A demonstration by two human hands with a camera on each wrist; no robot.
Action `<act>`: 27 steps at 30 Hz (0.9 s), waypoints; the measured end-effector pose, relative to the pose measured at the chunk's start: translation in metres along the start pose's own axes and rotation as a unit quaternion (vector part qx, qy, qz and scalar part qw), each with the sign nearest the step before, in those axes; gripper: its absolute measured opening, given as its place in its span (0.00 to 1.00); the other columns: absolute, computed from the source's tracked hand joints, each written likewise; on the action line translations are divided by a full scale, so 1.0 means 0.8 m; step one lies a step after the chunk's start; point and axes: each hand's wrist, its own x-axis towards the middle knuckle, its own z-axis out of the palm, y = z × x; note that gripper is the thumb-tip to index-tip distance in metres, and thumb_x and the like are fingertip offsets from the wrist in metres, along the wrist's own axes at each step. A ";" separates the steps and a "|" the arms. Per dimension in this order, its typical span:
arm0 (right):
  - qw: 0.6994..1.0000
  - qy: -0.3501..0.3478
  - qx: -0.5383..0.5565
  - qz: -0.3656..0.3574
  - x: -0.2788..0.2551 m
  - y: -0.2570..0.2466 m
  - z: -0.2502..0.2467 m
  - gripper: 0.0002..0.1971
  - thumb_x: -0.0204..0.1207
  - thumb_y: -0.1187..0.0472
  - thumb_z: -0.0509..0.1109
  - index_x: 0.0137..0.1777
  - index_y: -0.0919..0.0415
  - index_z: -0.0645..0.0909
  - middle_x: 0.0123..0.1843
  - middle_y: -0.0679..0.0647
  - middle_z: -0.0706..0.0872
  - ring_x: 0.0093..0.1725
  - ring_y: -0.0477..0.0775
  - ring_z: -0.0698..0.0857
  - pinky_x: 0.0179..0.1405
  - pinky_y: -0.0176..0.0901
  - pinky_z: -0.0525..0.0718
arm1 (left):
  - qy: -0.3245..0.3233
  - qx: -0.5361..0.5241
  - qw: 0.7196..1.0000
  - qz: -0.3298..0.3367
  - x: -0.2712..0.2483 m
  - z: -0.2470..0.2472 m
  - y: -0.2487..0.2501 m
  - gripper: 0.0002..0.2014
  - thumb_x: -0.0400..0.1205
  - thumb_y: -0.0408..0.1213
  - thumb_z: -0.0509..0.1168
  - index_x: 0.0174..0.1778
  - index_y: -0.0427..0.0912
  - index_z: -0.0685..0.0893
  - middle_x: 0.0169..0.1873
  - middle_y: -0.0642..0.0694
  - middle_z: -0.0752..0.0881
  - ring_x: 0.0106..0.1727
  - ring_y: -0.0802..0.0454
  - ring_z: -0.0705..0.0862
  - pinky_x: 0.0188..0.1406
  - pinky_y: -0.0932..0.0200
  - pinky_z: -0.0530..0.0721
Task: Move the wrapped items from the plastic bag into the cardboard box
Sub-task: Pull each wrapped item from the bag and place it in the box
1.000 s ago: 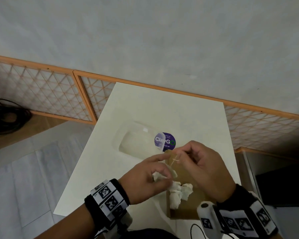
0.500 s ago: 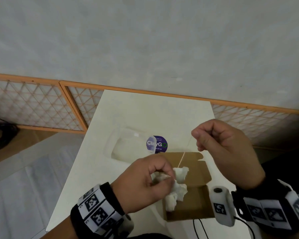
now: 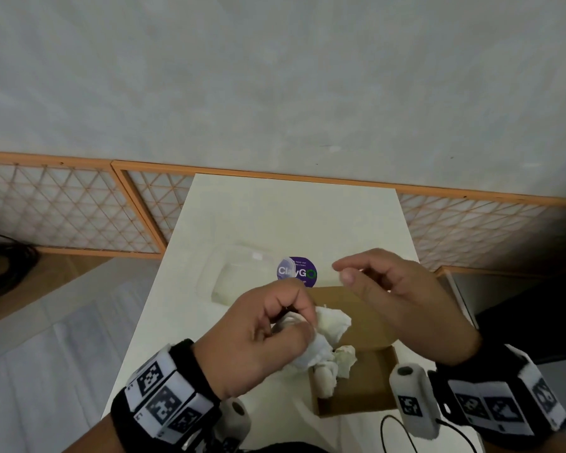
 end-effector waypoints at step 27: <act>0.980 -0.094 0.177 -0.009 -0.016 0.004 0.054 0.13 0.83 0.56 0.75 0.65 0.56 0.84 0.54 0.56 0.93 0.53 0.54 0.92 0.55 0.53 0.91 | 0.166 0.012 0.986 0.014 0.015 0.009 -0.028 0.09 0.84 0.26 0.72 0.56 0.43 0.87 0.41 0.59 0.91 0.42 0.60 0.87 0.43 0.64 0.85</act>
